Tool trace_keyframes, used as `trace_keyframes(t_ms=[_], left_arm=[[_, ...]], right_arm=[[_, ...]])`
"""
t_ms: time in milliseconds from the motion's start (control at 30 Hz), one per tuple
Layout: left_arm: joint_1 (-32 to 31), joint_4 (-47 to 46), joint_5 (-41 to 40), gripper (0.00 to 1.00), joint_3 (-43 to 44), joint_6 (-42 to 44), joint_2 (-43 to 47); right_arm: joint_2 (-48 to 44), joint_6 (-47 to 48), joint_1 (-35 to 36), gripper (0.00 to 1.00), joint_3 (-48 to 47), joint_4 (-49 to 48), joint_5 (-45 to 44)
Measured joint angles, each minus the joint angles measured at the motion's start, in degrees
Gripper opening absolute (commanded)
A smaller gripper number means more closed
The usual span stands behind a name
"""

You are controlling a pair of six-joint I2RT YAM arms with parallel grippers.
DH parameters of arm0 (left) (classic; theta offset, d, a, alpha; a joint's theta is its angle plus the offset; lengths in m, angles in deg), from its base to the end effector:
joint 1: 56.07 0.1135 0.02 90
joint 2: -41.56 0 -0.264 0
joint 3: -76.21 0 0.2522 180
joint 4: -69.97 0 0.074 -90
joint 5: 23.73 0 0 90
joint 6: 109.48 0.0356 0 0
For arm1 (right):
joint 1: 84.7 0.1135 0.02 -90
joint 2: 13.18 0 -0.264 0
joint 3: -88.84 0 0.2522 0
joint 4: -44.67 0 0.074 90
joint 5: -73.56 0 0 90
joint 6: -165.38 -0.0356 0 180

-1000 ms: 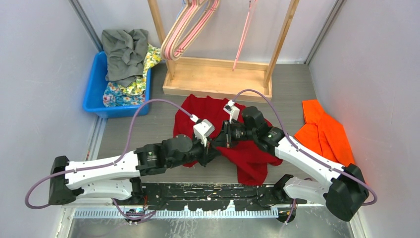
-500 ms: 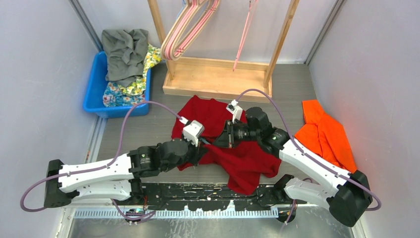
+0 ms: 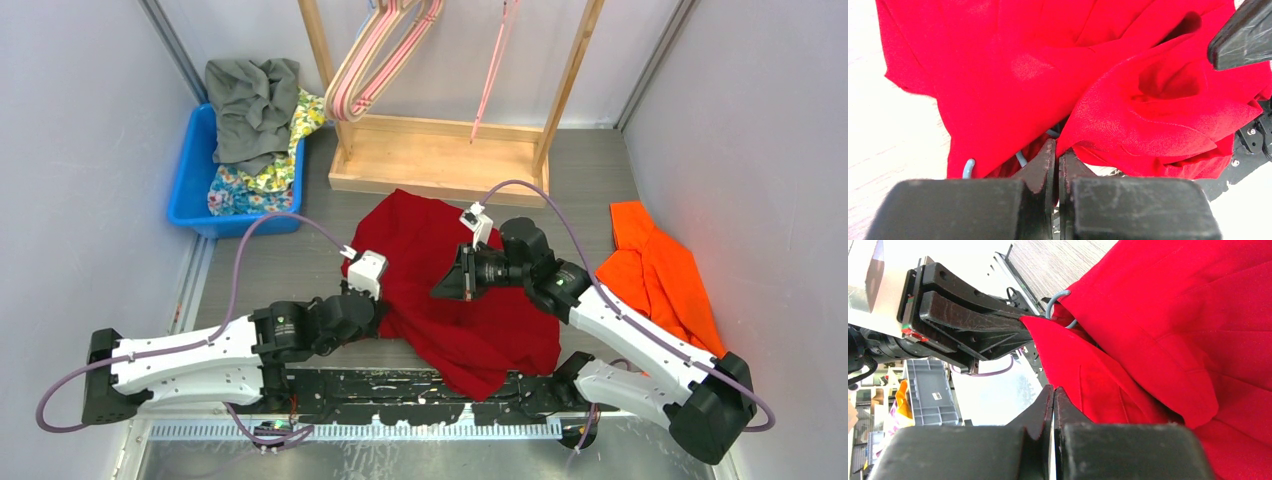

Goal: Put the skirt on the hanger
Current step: Hang the skirt on the hanger.

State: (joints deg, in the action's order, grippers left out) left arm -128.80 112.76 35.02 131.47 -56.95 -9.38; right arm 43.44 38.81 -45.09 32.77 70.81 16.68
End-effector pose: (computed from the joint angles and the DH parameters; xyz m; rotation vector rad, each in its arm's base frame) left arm 0.0731 -0.1730 0.2725 0.3756 2.1426 -0.5084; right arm 0.1569 0.1551 0.2849 -0.4669 2.2142 1.3675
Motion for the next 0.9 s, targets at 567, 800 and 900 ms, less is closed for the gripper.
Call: trace_keyframes(t_ms=[567,800,900], left_arm=[[-5.01,0.09,2.99,0.14,-14.49,-16.33,3.50],[-10.88,0.07,2.99,0.13,-17.42,-26.77,2.10],[-15.34,0.39,2.27,0.13,-18.93,-31.52,0.44]], right_arm=[[14.62,4.79,7.93,0.31,-8.74,9.01,-9.11],[22.71,5.07,14.32,0.33,-15.32,11.54,-16.17],[25.59,4.92,16.37,0.35,-16.90,11.80,-18.88]])
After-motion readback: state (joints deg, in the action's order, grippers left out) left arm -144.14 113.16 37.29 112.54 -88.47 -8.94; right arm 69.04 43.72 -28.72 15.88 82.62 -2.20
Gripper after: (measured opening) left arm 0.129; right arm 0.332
